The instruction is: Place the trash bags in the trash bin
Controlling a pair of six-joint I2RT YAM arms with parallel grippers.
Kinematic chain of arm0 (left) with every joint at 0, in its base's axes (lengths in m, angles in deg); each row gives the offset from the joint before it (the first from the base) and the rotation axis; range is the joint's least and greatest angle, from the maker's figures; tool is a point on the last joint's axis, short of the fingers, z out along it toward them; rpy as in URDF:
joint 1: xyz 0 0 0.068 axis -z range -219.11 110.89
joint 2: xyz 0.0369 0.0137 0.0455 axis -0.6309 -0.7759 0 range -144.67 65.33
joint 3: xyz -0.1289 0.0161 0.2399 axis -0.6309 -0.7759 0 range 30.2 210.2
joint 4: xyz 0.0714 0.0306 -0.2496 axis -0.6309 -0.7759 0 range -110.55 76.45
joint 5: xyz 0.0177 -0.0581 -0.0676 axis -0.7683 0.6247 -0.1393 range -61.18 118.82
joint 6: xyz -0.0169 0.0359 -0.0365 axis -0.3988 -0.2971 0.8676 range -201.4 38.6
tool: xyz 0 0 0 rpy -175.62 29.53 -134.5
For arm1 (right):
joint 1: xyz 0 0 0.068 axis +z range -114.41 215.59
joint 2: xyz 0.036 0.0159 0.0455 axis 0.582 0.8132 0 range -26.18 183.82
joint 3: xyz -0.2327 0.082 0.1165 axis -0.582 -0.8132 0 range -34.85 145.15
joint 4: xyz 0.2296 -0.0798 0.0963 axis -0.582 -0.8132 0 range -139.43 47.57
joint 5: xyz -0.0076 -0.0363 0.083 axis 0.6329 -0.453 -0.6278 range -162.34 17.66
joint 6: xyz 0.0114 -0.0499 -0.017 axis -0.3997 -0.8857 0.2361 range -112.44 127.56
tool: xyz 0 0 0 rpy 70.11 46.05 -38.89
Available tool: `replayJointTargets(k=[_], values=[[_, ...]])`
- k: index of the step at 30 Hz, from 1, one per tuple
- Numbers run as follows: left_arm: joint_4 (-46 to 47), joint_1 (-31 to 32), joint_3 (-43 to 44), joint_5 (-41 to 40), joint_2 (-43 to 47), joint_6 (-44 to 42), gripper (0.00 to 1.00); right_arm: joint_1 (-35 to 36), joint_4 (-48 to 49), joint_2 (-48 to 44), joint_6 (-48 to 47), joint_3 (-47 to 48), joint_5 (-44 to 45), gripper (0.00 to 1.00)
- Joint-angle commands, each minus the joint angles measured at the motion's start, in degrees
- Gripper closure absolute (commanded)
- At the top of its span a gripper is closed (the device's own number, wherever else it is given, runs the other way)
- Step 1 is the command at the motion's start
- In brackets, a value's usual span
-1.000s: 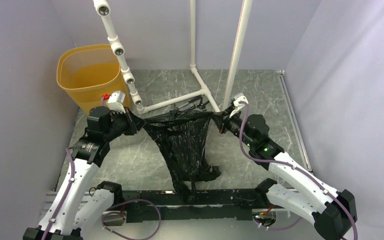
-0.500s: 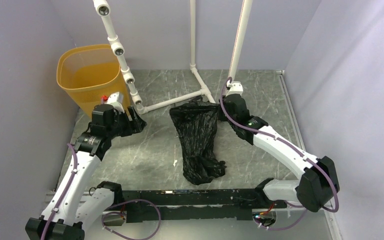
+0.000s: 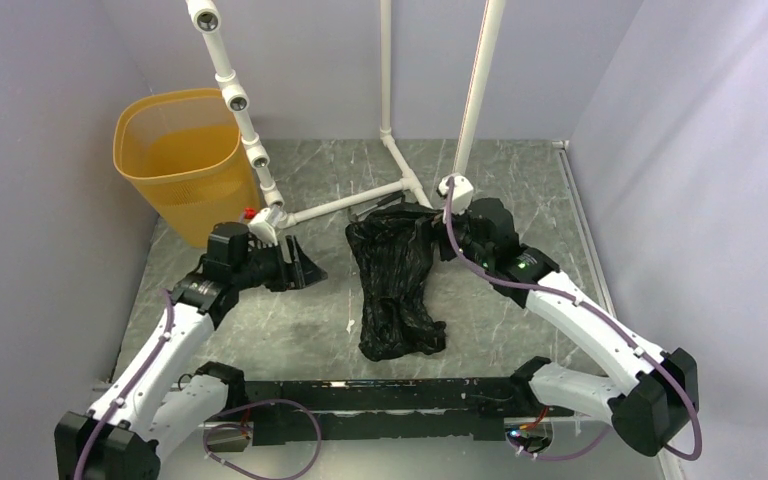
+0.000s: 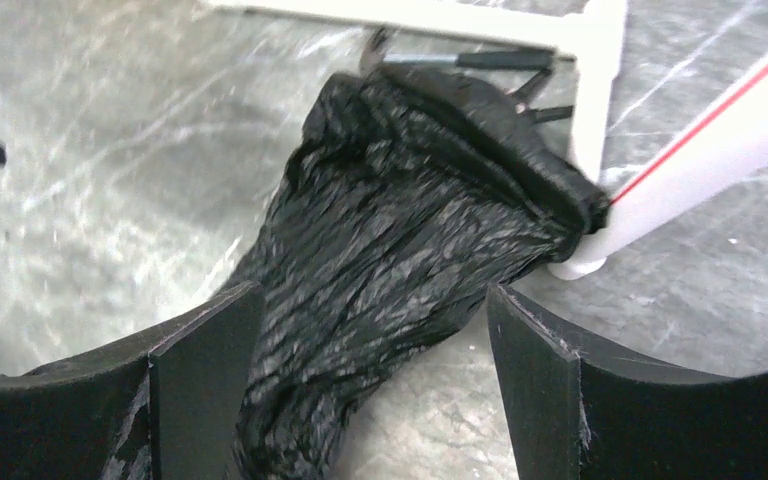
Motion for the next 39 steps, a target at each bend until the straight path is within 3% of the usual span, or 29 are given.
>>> replayJointTargets(k=[1,4,9,14,19,25,32,39], values=[[4.7,5.77,2.2,2.65,-2.8,-1.23,0.28,-0.51,-0.69,-2.23,-9.69,-3.73,-9.97,0.14],[4.71,11.4,4.24,-0.11,-6.19,-1.98,0.28,-0.51,-3.11,-1.06,-11.12,-3.55,-16.77,0.15],[10.04,19.97,4.26,-4.95,-11.13,0.95,0.29,-0.94,-7.11,5.73,-9.01,-1.16,-13.94,0.16],[14.03,27.0,4.3,-6.02,-13.64,2.31,0.29,-2.74,-9.53,11.08,-10.37,-0.32,-22.18,0.23],[7.83,35.16,9.62,-5.86,-15.71,-2.2,0.29,-2.95,-6.14,8.6,-11.38,-3.94,-27.38,0.26],[3.81,44.67,10.59,-13.76,-17.4,-1.04,0.3,-2.98,-0.71,2.31,-12.32,-9.98,-32.47,0.27],[1.13,54.95,10.16,-27.34,-20.35,2.6,0.27,-3.0,4.77,-1.95,-8.95,-13.69,-26.97,0.21],[8.86,62.87,8.33,-43.05,-26.49,11.02,0.28,-3.11,7.83,-5.5,-7.39,-16.69,-21.18,0.11]])
